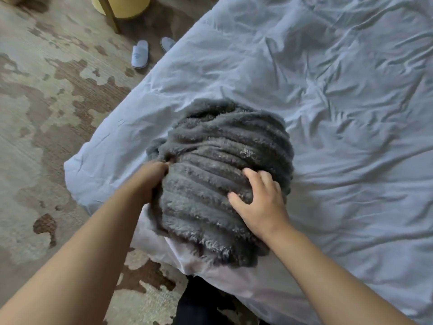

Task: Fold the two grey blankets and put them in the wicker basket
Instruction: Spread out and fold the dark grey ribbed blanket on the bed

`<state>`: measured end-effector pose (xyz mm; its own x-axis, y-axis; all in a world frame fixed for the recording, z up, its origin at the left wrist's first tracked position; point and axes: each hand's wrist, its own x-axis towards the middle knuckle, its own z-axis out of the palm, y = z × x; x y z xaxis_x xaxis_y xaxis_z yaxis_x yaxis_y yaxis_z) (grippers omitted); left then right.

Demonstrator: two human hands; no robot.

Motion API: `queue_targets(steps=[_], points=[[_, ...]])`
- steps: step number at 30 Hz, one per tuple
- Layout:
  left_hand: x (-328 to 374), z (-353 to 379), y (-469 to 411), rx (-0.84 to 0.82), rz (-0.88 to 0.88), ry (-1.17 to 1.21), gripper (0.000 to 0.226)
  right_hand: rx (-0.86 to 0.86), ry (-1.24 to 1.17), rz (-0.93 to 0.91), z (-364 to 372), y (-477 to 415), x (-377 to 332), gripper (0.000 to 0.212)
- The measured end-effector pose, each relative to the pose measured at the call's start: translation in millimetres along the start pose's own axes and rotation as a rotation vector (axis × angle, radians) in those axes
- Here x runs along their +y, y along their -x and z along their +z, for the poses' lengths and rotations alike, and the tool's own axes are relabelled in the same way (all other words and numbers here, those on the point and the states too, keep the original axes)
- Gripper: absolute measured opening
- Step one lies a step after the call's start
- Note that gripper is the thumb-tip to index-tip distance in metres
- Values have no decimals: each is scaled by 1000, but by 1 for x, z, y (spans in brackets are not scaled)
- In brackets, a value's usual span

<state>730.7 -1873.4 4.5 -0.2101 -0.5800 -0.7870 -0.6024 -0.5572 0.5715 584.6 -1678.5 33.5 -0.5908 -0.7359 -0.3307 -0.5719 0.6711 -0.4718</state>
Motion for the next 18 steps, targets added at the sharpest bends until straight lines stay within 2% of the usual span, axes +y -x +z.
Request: queue_targets(steps=[1, 2, 3, 4, 5, 6, 7, 9, 10, 12, 13, 16, 18], points=[[13, -10, 3, 155, 82, -213, 24, -1, 39, -2, 1, -3, -4, 63], [27, -15, 13, 329, 223, -399, 37, -9, 71, -11, 1, -6, -9, 65], [43, -13, 28, 462, 413, -489, 47, -18, 101, -27, 2, -7, -14, 65], [57, -3, 45, 514, 620, -485, 50, -30, 129, -37, 3, -7, -18, 66], [68, 12, 59, 490, 802, -474, 48, -44, 151, -43, 4, -7, -21, 65], [73, 31, 67, 429, 918, -530, 45, -61, 162, -55, 3, -8, -23, 64], [74, 51, 69, 370, 962, -652, 45, -69, 145, -82, 1, -7, -25, 60], [61, 76, 57, 292, 871, -920, 51, 59, -3, -163, -9, -10, -26, 45], [55, 78, 44, 265, 794, -967, 53, 211, -59, -192, -15, -17, -24, 39], [45, 71, 21, 239, 737, -899, 57, 472, 3, -173, -26, -41, -19, 43], [43, 68, 11, 245, 758, -852, 58, 473, 68, -140, -30, -57, -16, 49], [37, 61, -8, 320, 760, -805, 62, 125, 161, -95, -22, -99, -1, 58], [28, 55, -18, 431, 694, -815, 61, -7, 151, -97, -5, -112, 12, 60]])
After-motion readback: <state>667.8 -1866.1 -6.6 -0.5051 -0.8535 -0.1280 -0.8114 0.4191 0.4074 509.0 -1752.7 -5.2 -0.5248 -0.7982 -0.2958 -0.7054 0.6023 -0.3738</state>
